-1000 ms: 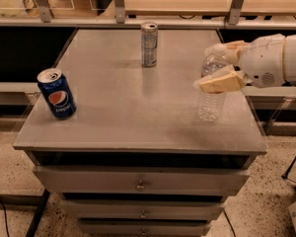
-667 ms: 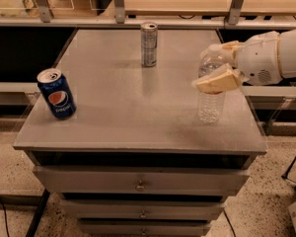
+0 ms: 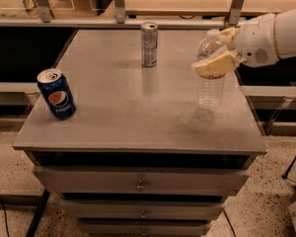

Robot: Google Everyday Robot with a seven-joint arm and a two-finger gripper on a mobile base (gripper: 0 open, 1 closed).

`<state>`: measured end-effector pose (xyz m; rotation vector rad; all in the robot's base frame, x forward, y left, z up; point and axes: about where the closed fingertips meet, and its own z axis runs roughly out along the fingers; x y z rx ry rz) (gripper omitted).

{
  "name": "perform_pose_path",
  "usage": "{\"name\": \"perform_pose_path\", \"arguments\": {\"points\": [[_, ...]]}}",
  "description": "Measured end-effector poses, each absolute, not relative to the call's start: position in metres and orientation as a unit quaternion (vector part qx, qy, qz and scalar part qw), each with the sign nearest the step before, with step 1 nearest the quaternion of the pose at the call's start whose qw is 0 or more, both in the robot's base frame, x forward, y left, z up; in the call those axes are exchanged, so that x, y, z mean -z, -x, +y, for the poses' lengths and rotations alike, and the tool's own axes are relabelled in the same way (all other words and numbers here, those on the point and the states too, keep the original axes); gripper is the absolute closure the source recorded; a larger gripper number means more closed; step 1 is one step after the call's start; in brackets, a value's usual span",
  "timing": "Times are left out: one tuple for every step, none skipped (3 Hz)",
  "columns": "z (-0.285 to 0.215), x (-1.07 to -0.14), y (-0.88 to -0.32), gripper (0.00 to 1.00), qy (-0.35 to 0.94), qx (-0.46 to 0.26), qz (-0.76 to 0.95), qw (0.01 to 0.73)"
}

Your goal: Move water bottle near redbull can

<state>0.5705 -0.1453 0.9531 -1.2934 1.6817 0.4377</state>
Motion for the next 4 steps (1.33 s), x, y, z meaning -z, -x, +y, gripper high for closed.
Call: {"name": "perform_pose_path", "arguments": {"points": [[-0.149,-0.977,-0.616,1.00,0.501,-0.180,0.683,0.501],[-0.140,-0.997,-0.657,1.00,0.480,-0.178,0.664,0.545],[-0.122,-1.009,-0.685,1.00,0.455,-0.174,0.653,0.580],[-0.098,-1.013,-0.703,1.00,0.445,-0.164,0.649,0.595]]}}
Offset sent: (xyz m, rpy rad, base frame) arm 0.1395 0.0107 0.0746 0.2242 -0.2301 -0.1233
